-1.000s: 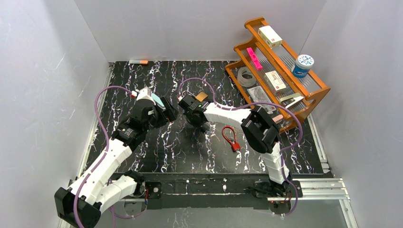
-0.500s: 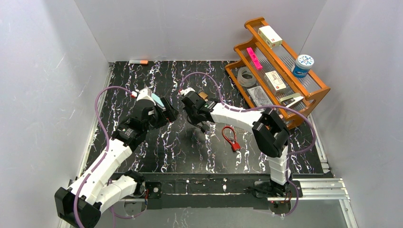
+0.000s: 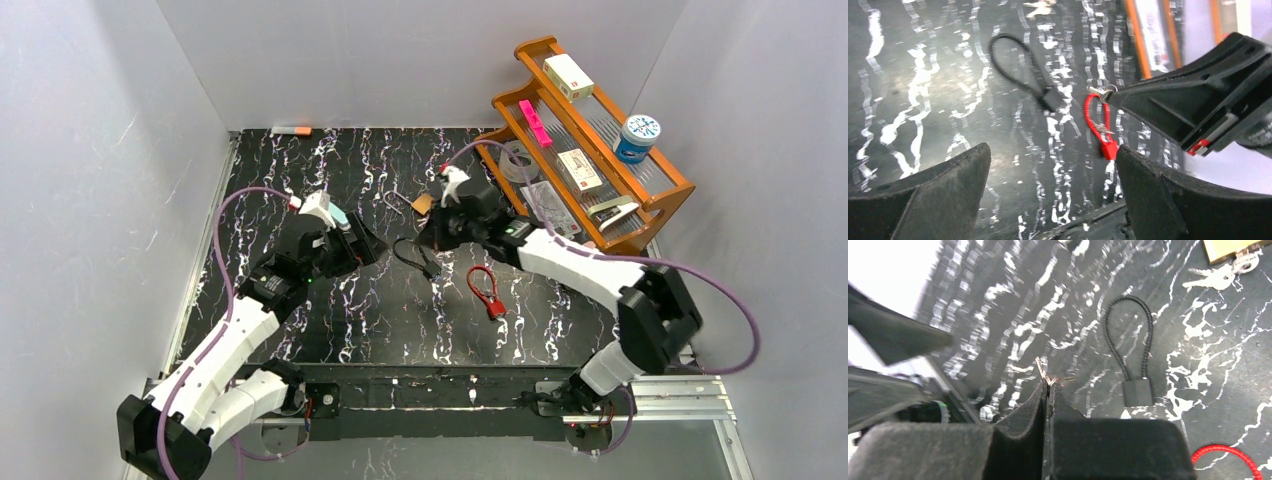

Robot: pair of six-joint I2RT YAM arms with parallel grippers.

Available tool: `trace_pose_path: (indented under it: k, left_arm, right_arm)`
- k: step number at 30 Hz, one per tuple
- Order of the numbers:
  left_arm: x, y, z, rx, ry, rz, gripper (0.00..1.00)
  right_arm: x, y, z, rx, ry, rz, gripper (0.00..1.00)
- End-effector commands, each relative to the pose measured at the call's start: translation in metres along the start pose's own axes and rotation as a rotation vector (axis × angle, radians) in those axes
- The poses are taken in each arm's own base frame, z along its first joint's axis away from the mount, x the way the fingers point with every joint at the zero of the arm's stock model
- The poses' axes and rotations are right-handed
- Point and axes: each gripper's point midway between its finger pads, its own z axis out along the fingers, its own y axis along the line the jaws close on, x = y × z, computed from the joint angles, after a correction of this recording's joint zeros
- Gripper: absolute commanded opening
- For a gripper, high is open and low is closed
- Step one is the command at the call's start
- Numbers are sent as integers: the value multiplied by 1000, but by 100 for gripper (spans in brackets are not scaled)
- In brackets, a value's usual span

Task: Unlock with the key
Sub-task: Pick up the key from the center of the board.

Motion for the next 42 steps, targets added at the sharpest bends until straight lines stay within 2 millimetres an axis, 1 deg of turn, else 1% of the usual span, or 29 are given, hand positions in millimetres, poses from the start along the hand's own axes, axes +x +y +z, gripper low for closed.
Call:
trace_pose_path:
  k: [1, 2, 6, 8, 10, 13, 17, 20, 23, 27, 29, 35, 38, 42]
  left_arm:
    - [-2, -53, -16, 287, 14, 37, 92]
    - [-3, -61, -19, 331, 14, 37, 91]
    - [-11, -89, -28, 480, -11, 54, 85]
    - [-19, -106, -32, 557, -31, 67, 81]
    - [-27, -122, -35, 639, -55, 90, 80]
    - [-40, -143, -40, 735, -106, 145, 82]
    - [-55, -168, -51, 853, -173, 239, 84]
    - [-54, -188, -64, 975, -143, 312, 82]
    - [-43, -196, -73, 1057, -75, 344, 77]
    - [-37, -196, -77, 1089, -47, 354, 65]
    - [-36, -196, -76, 1090, -42, 348, 62]
    - [-36, -198, -70, 1084, -23, 307, 56]
    - [-38, -199, -69, 1080, -24, 295, 49]
    - [-40, -200, -64, 1069, -30, 288, 49]
  right_arm:
    - [-50, 44, -52, -274, -177, 152, 1]
    - [-56, 45, -62, -300, -209, 184, 1]
    - [-83, 63, -106, -391, -341, 280, 1]
    - [-94, 72, -122, -423, -375, 314, 1]
    - [-103, 82, -138, -456, -397, 344, 1]
    - [-114, 94, -158, -492, -409, 392, 1]
    - [-120, 105, -174, -536, -416, 426, 1]
    - [-124, 107, -182, -549, -432, 440, 1]
    - [-126, 109, -188, -555, -445, 445, 1]
    - [-126, 114, -192, -592, -446, 448, 1]
    - [-126, 116, -193, -608, -443, 455, 1]
    - [-126, 122, -195, -645, -426, 463, 1]
    - [-126, 123, -194, -651, -416, 464, 1]
    - [-124, 122, -190, -649, -403, 478, 1]
